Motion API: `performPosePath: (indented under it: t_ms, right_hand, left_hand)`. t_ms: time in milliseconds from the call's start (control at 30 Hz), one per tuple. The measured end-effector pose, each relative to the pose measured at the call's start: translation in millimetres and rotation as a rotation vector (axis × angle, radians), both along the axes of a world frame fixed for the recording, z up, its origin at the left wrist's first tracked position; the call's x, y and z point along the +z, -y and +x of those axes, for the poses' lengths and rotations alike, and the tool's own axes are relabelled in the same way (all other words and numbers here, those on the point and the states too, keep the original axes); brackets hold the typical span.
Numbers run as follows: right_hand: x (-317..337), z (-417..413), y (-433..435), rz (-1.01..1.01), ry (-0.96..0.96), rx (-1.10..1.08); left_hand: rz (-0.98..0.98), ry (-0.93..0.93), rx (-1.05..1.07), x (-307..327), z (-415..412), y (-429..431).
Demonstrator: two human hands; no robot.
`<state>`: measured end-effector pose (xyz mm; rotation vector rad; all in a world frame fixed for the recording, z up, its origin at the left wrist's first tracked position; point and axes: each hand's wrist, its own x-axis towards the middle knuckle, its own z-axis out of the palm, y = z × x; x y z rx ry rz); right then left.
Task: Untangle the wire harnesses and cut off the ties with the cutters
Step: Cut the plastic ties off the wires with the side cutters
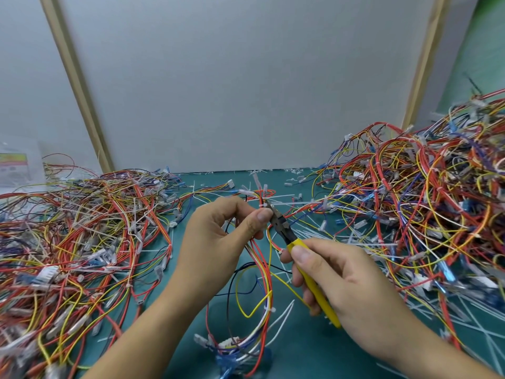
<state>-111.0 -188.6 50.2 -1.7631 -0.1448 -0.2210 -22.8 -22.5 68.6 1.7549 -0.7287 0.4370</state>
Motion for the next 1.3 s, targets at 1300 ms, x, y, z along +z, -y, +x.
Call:
performPosePath:
  t_ms: [1300]
  right_hand:
    - [5.7, -1.7, -0.9, 0.13, 0.066, -0.04]
  left_hand:
    - [-0.03, -0.006, -0.01, -2.0, 1.1, 0.4]
